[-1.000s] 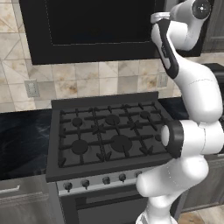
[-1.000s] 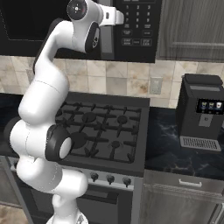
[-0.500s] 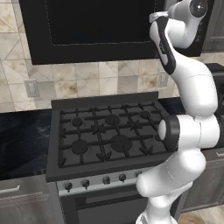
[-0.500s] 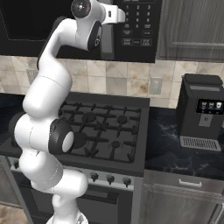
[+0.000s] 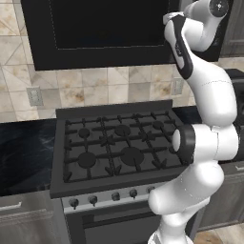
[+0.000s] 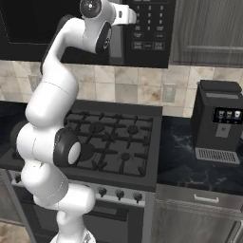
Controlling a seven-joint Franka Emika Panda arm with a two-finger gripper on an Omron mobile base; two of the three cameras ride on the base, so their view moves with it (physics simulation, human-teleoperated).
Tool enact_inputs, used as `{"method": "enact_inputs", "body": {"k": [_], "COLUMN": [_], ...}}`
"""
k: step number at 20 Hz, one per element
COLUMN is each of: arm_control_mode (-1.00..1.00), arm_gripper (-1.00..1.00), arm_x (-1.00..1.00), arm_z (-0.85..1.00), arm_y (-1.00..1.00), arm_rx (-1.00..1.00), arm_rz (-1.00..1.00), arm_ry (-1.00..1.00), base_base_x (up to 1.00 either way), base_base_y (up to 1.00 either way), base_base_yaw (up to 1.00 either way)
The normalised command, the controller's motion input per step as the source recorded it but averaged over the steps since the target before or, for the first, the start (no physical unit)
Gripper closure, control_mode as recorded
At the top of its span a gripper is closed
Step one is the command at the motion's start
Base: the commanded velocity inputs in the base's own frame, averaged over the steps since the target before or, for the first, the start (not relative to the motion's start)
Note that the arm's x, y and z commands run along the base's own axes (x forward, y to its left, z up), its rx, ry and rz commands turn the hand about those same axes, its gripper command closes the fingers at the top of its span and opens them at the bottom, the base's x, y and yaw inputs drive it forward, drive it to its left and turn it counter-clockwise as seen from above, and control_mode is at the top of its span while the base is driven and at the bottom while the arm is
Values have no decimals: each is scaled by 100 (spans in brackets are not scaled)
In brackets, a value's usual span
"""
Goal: Retrieve the reheated potato from the microwave, then place the potato, cheese, and condiment on the cutting board.
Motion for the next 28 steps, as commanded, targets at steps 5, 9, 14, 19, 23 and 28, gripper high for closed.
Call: {"method": "enact_inputs", "body": {"k": [5, 9, 14, 19, 23, 28], "arm_control_mode": [-100, -100, -100, -100, -100, -100], "arm_gripper": [100, 100, 100, 100, 100, 100], "arm_x": [35, 24, 7, -41, -67, -78], "arm_z": [-26, -25, -17, -15, -6, 0], "arm_y": [22, 32, 39, 44, 39, 31], "arm_rx": [18, 17, 10, 2, 0, 0], "arm_rz": [0, 0, 0, 0, 0, 0], "arm_ry": [0, 0, -5, -15, -16, -11], "base_base_x": [0, 0, 0, 0, 0, 0], "base_base_y": [0, 0, 0, 0, 0, 0], "base_base_yaw": [0, 0, 0, 0, 0, 0]}}
